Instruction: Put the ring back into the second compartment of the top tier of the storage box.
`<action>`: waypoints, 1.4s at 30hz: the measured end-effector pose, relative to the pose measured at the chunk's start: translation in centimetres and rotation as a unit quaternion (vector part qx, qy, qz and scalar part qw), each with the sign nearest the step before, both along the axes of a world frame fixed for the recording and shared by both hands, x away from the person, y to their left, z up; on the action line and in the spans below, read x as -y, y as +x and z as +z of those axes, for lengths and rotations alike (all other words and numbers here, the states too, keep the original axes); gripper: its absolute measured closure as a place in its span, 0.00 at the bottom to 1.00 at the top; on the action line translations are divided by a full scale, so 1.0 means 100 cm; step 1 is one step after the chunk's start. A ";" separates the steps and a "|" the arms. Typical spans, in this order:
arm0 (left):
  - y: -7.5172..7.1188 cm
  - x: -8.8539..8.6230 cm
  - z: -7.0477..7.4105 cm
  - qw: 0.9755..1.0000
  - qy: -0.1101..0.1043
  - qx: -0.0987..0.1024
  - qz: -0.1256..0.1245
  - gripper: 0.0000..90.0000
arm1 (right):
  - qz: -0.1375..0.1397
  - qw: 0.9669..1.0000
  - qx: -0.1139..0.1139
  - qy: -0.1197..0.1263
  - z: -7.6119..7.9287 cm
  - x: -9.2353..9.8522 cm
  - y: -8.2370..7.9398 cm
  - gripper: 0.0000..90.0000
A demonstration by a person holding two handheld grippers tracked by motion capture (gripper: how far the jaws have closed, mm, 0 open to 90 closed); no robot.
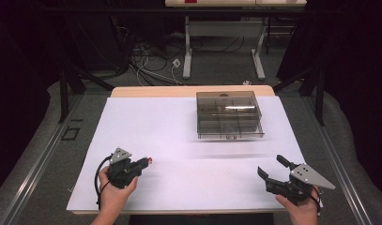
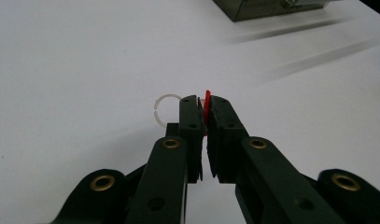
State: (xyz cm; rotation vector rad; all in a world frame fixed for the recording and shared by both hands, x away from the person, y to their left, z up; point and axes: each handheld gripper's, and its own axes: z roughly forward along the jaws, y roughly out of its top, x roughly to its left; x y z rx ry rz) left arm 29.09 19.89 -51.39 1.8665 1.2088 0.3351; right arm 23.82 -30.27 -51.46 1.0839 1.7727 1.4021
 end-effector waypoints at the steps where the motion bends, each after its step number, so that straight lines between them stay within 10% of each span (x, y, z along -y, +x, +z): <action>1: 0.000 0.000 0.001 1.000 -0.002 0.004 0.002 0.94 | -0.001 1.000 0.001 0.000 0.000 0.000 0.000 0.18; 42: 0.001 0.001 0.042 0.996 -0.043 0.074 0.008 0.94 | -0.004 1.000 0.004 -0.002 0.000 0.000 -0.002 0.18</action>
